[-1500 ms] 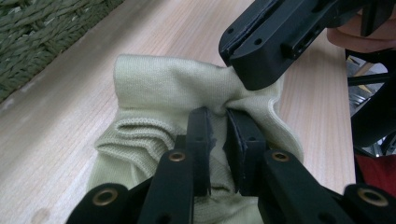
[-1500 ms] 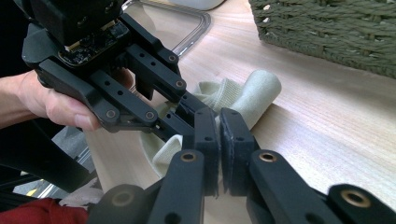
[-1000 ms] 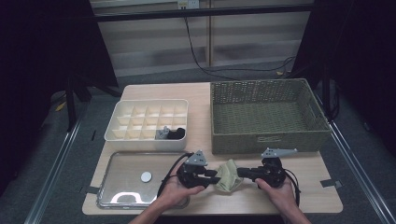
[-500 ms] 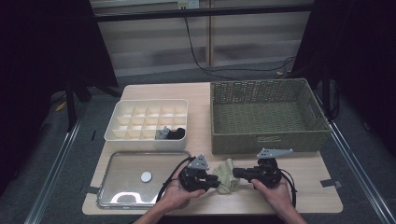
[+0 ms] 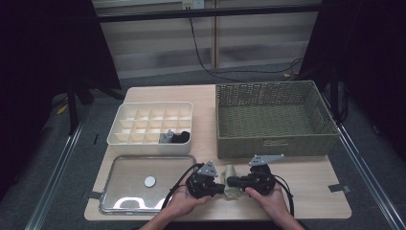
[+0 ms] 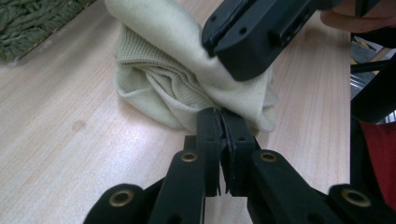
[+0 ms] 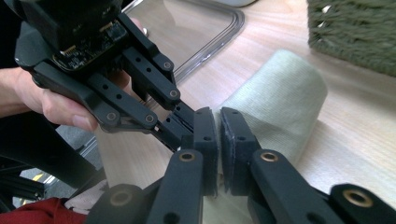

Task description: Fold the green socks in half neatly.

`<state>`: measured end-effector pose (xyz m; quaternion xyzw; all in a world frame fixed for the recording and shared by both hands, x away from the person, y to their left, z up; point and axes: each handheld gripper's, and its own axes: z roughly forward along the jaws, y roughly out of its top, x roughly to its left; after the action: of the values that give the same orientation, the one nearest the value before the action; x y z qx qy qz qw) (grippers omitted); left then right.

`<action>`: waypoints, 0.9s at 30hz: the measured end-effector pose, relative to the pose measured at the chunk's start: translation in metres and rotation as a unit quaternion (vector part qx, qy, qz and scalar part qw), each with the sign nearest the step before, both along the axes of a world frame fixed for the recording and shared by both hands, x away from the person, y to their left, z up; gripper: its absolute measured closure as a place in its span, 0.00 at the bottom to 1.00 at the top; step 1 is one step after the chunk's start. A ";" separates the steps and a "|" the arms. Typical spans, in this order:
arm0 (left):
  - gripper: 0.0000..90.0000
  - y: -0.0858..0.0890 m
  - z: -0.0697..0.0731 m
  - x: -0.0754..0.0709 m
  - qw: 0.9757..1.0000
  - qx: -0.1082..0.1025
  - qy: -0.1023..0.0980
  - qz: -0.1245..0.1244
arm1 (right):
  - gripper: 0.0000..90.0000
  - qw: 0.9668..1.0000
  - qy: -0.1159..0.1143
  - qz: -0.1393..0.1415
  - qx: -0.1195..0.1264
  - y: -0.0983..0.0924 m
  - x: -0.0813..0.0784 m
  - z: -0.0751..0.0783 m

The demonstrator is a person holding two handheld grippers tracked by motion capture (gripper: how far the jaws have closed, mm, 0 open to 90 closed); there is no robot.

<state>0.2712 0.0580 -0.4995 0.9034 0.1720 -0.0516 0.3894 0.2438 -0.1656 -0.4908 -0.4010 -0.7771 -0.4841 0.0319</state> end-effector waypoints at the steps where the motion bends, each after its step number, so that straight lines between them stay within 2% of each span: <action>1: 0.96 0.000 0.000 0.000 1.000 0.004 -0.005 0.005 | 0.95 1.000 0.002 -0.001 0.000 0.001 0.000 -0.001; 2: 0.96 0.001 -0.001 0.000 1.000 -0.007 0.003 0.006 | 0.95 1.000 0.003 -0.001 -0.001 0.001 0.000 -0.001; 4: 0.96 0.004 0.001 0.002 1.000 0.005 0.002 0.004 | 0.95 1.000 0.005 0.000 -0.004 0.002 0.000 -0.003; 5: 0.96 0.004 0.000 0.002 1.000 -0.002 0.002 0.008 | 0.95 1.000 0.005 0.001 -0.004 0.002 0.000 -0.004; 9: 0.96 0.009 0.001 0.005 1.000 0.004 0.005 0.018 | 0.95 1.000 0.012 0.005 -0.009 0.006 -0.001 -0.007; 13: 0.93 0.015 0.004 0.009 1.000 -0.007 0.004 0.030 | 0.95 1.000 0.010 0.007 -0.018 0.009 -0.004 -0.009; 15: 0.92 0.019 0.008 0.012 0.998 -0.035 0.014 0.040 | 0.95 1.000 0.008 0.009 -0.021 0.010 -0.006 -0.010; 16: 0.92 0.019 0.011 0.014 0.998 -0.042 0.011 0.044 | 0.95 1.000 0.010 0.010 -0.021 0.011 -0.006 -0.011; 17: 0.91 0.019 0.014 0.015 0.998 -0.043 0.003 0.044 | 0.95 1.000 0.005 0.013 -0.023 0.012 -0.007 -0.011; 20: 0.86 0.018 0.019 0.019 0.997 -0.058 0.004 0.046 | 0.95 1.000 0.005 0.012 -0.026 0.013 -0.008 -0.011; 22: 0.80 0.016 0.020 0.022 0.997 -0.068 0.007 0.045 | 0.95 1.000 0.004 0.014 -0.027 0.013 -0.008 -0.011; 24: 0.74 0.013 0.023 0.026 0.997 -0.069 0.000 0.046 | 0.95 1.000 0.005 0.015 -0.027 0.013 -0.009 -0.011; 25: 0.72 0.012 0.025 0.030 0.996 -0.079 0.000 0.048 | 0.95 0.999 0.003 0.017 -0.028 0.013 -0.008 -0.011; 26: 0.70 0.012 0.025 0.030 0.996 -0.079 0.000 0.048 | 0.95 0.999 0.003 0.017 -0.028 0.013 -0.008 -0.011; 27: 0.69 0.009 0.026 0.038 0.995 -0.093 0.002 0.046 | 0.95 0.999 0.000 0.020 -0.028 0.013 -0.008 -0.011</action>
<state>0.3089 0.0671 -0.4739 0.8545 0.2084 -0.0514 0.4730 0.2354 -0.1526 -0.5021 -0.3862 -0.7980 -0.4615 0.0308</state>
